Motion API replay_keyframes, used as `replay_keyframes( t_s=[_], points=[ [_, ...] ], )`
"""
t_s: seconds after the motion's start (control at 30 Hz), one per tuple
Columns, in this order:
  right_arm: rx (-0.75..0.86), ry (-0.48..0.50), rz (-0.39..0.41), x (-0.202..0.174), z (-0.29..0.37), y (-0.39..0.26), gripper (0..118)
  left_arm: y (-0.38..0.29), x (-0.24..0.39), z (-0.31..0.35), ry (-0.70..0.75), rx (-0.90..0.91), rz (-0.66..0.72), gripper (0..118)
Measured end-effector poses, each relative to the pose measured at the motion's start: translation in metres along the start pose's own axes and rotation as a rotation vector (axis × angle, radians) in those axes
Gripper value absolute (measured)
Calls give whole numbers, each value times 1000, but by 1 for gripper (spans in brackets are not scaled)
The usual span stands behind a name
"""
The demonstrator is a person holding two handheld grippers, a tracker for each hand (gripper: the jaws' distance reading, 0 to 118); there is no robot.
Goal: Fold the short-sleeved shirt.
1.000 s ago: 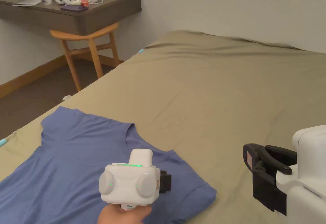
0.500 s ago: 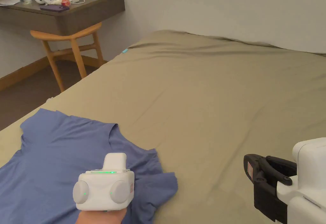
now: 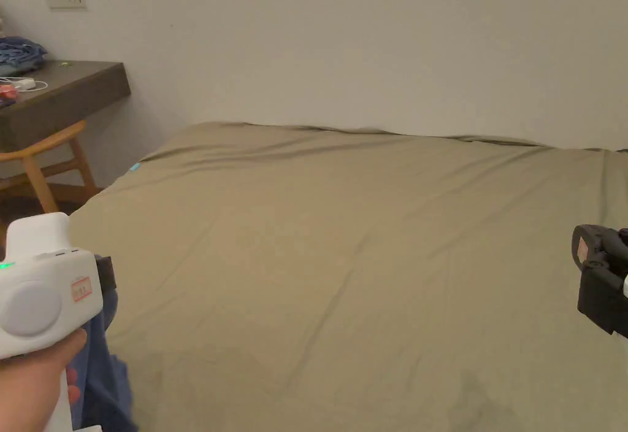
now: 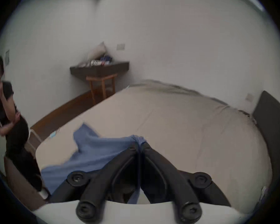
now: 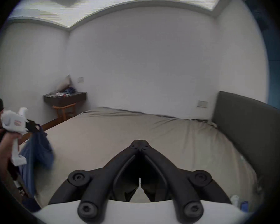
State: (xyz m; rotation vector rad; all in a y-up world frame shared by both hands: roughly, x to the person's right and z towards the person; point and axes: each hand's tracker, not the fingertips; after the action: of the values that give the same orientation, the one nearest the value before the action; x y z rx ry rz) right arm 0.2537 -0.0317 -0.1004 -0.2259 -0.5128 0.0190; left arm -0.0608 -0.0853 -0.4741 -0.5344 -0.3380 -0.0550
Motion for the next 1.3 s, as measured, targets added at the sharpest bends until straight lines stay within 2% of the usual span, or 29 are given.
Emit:
replay_keyframes(
  t_s=[0.07, 0.13, 0.17, 0.2, 0.3, 0.43, 0.57, 0.63, 0.7, 0.77, 0.87, 0.97, 1.0, 1.03, 1.07, 1.1, 1.13, 1.17, 1.2, 1.23, 1.3],
  points=[
    [20, -62, -22, 29, 24, 5, 2, 27, 28, 22, -135, 56, 17, 0],
    [25, -138, -10, 54, 46, 10, 2, 47, 78, 48, -238, 99, 20, 0],
    [25, -169, -4, 67, 59, 12, 2, 57, 103, 57, -206, 91, -80, 0],
    [28, -194, -8, 78, 71, 13, 2, 62, 128, 63, -238, 103, -115, 0],
    [41, -294, -23, 109, 111, 15, 2, 72, 217, 75, -418, 118, -215, 0],
    [36, -394, -33, 142, 162, 14, 2, 44, 335, 83, -623, -12, -291, 0],
    [23, -497, -18, 165, 205, 11, 2, -17, 445, 96, -780, -130, -403, 0],
    [20, -522, -37, 176, 221, 10, 2, -54, 495, 103, -818, -153, -474, 0],
    [18, -559, -35, 182, 235, 7, 2, -97, 536, 99, -751, -193, -560, 0],
    [19, -580, -41, 187, 241, 4, 2, -149, 565, 82, -724, -312, -578, 0],
    [3, -587, -45, 190, 243, -3, 2, -227, 584, 52, -692, -491, -585, 0],
    [-33, -567, -22, 189, 236, -12, 2, -305, 587, 27, -591, -586, -731, 2],
    [-44, -556, -15, 189, 233, -13, 2, -323, 585, 17, -584, -623, -749, 22],
    [-52, -537, -10, 187, 231, -16, 2, -343, 581, 6, -581, -730, -752, 92],
    [-56, -525, -12, 186, 229, -17, 2, -341, 570, 2, -599, -703, -648, 118],
    [-58, -523, -17, 187, 226, -18, 2, -332, 564, 1, -628, -683, -574, 118],
    [-56, -511, -20, 187, 224, -18, 2, -321, 561, 2, -674, -721, -573, 118],
    [-47, -496, -23, 185, 223, -19, 2, -287, 559, -8, -705, -762, -549, 118],
    [-33, -490, -30, 183, 221, -18, 2, -263, 553, -7, -755, -768, -469, 118],
    [-15, -482, -43, 186, 219, -18, 2, -227, 537, 1, -829, -729, -390, 118],
    [19, -456, -62, 184, 214, -16, 2, -161, 506, 32, -915, -503, -326, 118]
  ],
)
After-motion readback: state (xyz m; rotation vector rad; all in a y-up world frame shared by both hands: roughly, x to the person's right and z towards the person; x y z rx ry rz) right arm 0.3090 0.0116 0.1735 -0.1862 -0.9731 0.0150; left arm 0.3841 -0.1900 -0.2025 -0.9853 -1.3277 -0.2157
